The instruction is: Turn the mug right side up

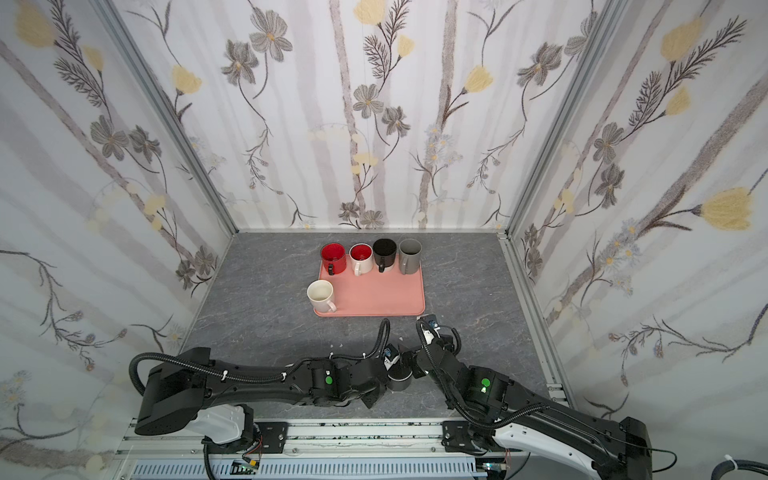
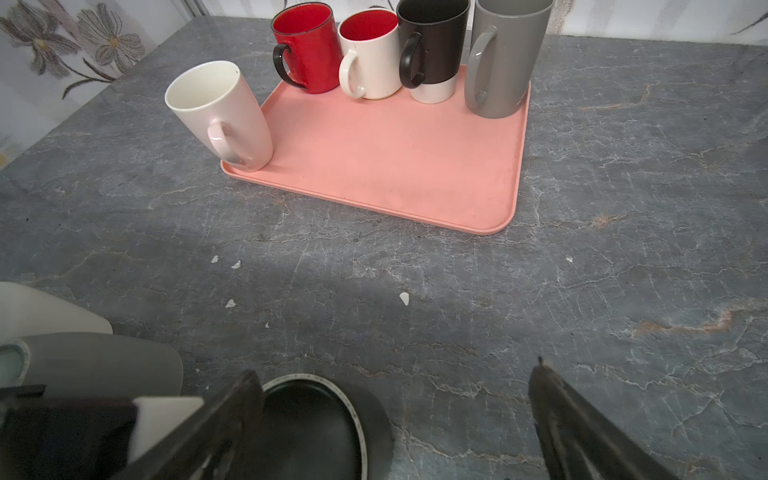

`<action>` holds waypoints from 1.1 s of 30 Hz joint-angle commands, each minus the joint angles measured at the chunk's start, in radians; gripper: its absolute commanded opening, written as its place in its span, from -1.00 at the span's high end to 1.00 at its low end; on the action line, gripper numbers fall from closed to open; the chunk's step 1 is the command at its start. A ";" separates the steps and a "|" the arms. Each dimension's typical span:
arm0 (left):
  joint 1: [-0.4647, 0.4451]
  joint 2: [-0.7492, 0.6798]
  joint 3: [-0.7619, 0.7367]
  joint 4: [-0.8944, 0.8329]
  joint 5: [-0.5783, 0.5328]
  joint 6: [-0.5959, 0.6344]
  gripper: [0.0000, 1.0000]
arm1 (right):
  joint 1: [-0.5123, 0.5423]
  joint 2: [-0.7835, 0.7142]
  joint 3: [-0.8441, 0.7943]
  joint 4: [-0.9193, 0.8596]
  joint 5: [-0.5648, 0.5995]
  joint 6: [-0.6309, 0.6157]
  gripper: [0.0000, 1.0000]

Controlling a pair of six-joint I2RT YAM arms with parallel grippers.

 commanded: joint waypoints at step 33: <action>0.023 -0.161 -0.115 0.197 -0.166 0.049 1.00 | -0.007 -0.029 -0.003 0.109 0.046 0.051 -0.99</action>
